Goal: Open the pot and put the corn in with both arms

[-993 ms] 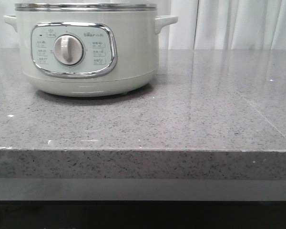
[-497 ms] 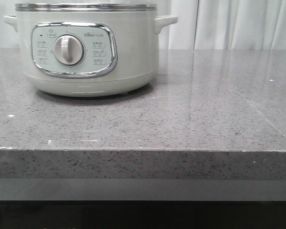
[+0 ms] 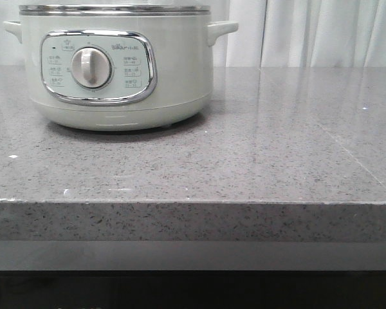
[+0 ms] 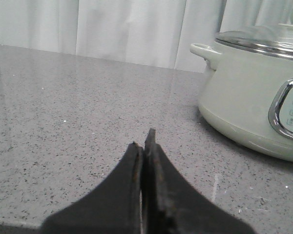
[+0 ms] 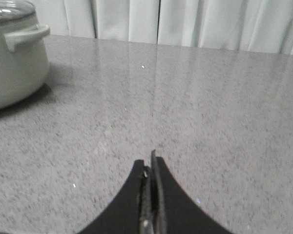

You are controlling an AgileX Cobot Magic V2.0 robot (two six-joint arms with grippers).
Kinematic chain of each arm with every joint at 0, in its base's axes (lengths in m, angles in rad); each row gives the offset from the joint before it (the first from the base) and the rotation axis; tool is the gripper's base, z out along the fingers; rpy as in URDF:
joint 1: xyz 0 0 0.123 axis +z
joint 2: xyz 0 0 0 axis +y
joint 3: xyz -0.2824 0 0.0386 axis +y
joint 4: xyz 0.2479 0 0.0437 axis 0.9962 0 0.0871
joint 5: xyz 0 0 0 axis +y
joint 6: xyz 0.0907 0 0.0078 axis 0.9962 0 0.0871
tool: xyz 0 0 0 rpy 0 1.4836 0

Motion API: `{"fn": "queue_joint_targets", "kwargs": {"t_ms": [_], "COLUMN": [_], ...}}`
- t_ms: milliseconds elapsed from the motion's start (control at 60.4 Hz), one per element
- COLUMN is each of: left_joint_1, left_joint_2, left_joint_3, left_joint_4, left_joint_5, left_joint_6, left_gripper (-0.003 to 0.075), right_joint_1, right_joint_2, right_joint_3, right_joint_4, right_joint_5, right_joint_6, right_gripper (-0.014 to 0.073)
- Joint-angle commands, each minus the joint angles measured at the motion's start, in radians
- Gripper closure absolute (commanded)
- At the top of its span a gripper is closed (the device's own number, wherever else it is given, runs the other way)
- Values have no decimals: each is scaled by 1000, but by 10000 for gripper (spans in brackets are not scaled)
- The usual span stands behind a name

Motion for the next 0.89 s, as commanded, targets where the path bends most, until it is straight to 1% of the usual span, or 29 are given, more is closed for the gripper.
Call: {"fn": "queue_joint_targets", "kwargs": {"t_ms": [0,83,265,778,877], "left_joint_1": [-6,-6,-6,-6,-6], "left_joint_2": [-16,-16,-16,-14,-14], "left_joint_3": [11,11,11,11,11], "left_joint_4": [-10,-10,-10,-10,-10], "left_joint_5": [-89,-89,-89,-89,-89], "left_joint_6": [-2,-2,-2,-2,-2], "left_gripper": [741,741,741,741,741], "right_joint_1": [-7,-7,-7,-7,-7], "right_joint_2": [-51,-107,-205,-202,-203], "right_joint_3": [48,109,184,184,184], "right_joint_4": [10,10,10,10,8], "right_joint_5": [-128,-140,-169,-173,-210], "right_joint_6": [-9,-9,-9,-9,-8], "right_gripper": [661,661,661,661,661]}}
